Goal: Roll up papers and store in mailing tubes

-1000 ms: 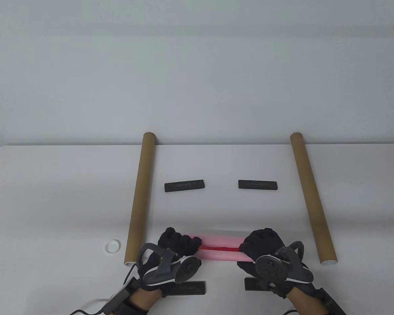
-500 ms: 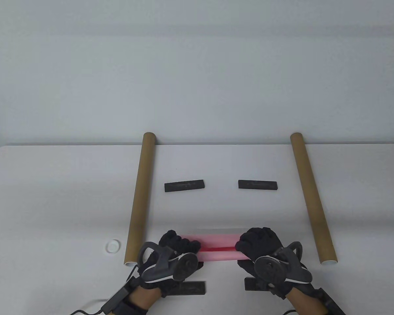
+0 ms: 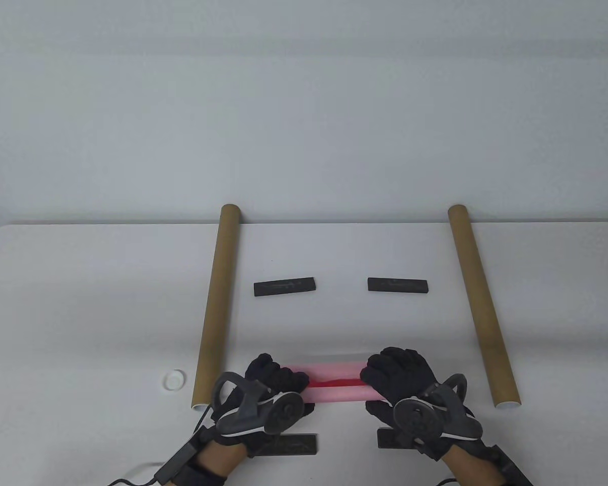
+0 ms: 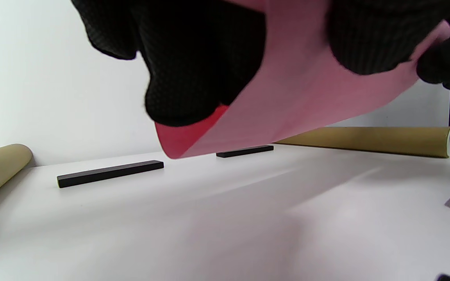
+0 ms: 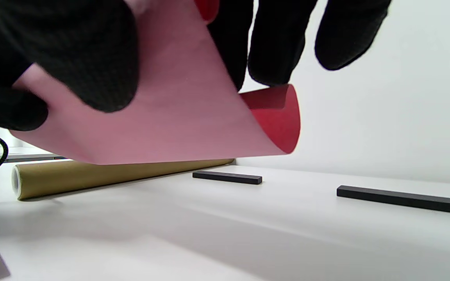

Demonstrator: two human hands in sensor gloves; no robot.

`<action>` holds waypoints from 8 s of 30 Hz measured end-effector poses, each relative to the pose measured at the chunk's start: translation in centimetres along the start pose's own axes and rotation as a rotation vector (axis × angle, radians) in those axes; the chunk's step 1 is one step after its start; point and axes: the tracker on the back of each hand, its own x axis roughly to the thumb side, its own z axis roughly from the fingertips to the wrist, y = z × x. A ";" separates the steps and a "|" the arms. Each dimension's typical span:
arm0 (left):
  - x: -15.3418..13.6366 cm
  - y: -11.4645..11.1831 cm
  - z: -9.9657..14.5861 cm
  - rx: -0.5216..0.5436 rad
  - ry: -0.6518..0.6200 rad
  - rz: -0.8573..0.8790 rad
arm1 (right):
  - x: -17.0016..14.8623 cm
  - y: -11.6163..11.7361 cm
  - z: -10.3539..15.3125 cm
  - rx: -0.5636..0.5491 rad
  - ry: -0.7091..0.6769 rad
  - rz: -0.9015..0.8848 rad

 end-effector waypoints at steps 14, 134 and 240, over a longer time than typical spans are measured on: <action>0.3 0.6 0.2 0.054 -0.001 -0.062 | -0.3 0.2 -0.1 0.026 0.008 -0.058; 0.3 1.7 0.6 0.058 -0.016 -0.033 | -0.3 -1.5 0.4 -0.079 -0.041 -0.092; -3.7 -3.3 -1.5 -0.152 0.140 1.268 | -0.5 -3.1 0.6 -0.096 0.013 0.008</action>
